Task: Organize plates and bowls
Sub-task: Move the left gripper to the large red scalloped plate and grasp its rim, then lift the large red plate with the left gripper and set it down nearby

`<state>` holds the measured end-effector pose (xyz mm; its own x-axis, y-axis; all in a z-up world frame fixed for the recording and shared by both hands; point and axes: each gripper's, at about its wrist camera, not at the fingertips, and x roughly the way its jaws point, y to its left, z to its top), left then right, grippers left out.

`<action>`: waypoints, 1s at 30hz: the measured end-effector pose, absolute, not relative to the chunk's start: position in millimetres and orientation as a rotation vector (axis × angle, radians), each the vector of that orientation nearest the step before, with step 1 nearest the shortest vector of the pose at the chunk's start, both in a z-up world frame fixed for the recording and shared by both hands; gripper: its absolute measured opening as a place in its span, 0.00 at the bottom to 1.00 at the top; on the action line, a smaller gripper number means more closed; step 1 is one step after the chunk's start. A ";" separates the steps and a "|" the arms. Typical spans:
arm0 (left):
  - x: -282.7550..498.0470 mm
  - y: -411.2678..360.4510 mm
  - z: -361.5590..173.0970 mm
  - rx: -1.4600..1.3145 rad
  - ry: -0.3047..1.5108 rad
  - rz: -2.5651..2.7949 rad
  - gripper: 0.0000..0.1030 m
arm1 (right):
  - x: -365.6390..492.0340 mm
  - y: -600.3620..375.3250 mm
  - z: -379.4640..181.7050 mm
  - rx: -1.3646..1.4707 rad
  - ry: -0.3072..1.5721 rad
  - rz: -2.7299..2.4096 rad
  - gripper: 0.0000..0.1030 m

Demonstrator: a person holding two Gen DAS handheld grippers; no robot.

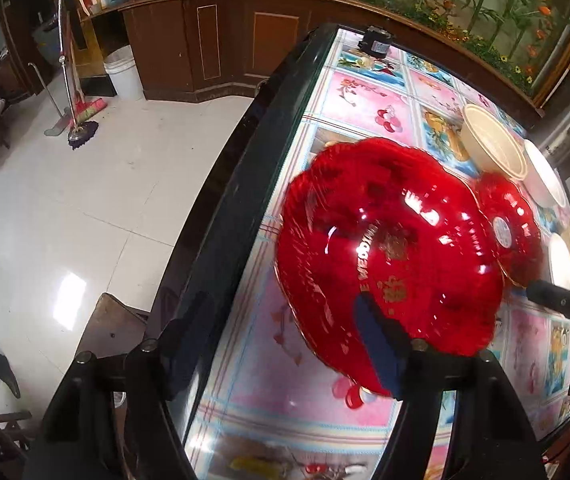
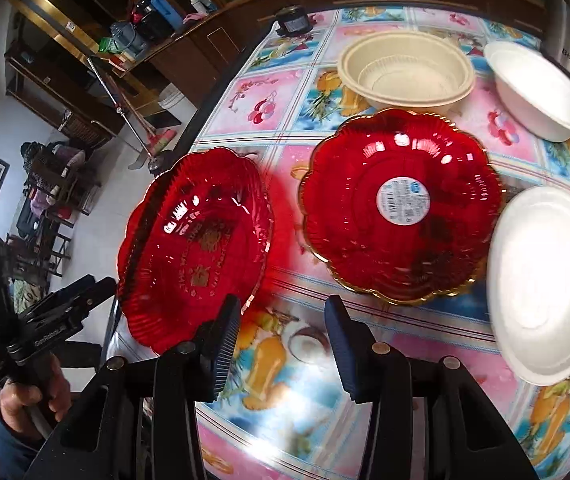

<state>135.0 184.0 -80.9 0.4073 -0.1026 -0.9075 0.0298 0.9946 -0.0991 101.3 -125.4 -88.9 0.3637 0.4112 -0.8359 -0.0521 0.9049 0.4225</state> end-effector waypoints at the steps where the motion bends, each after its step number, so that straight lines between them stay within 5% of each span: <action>1: 138.6 184.9 -82.9 -0.072 1.151 -0.084 0.70 | 103.3 -124.5 -90.8 0.359 1.170 0.303 0.46; 4: 144.7 186.7 -88.5 -0.080 1.161 -0.085 0.67 | 110.2 -121.7 -97.5 0.379 1.190 0.299 0.46; 7: 150.3 184.5 -94.9 -0.085 1.179 -0.112 0.45 | 113.5 -117.8 -100.2 0.375 1.197 0.297 0.46; 16: 168.0 174.3 -110.8 -0.064 1.208 -0.153 0.43 | 128.7 -110.7 -116.8 0.378 1.230 0.280 0.46; 18: 171.0 173.1 -114.6 -0.062 1.218 -0.164 0.30 | 130.8 -106.8 -119.5 0.368 1.230 0.283 0.46; 21: 173.6 171.9 -120.6 -0.063 1.235 -0.175 0.16 | 134.4 -100.7 -125.3 0.370 1.237 0.295 0.23; 24: 171.1 172.2 -120.9 -0.075 1.235 -0.188 0.15 | 132.2 -92.4 -121.0 0.320 1.214 0.288 0.10; 30: 152.5 171.4 -116.8 -0.075 1.233 -0.192 0.15 | 124.6 -95.1 -120.8 0.329 1.237 0.284 0.09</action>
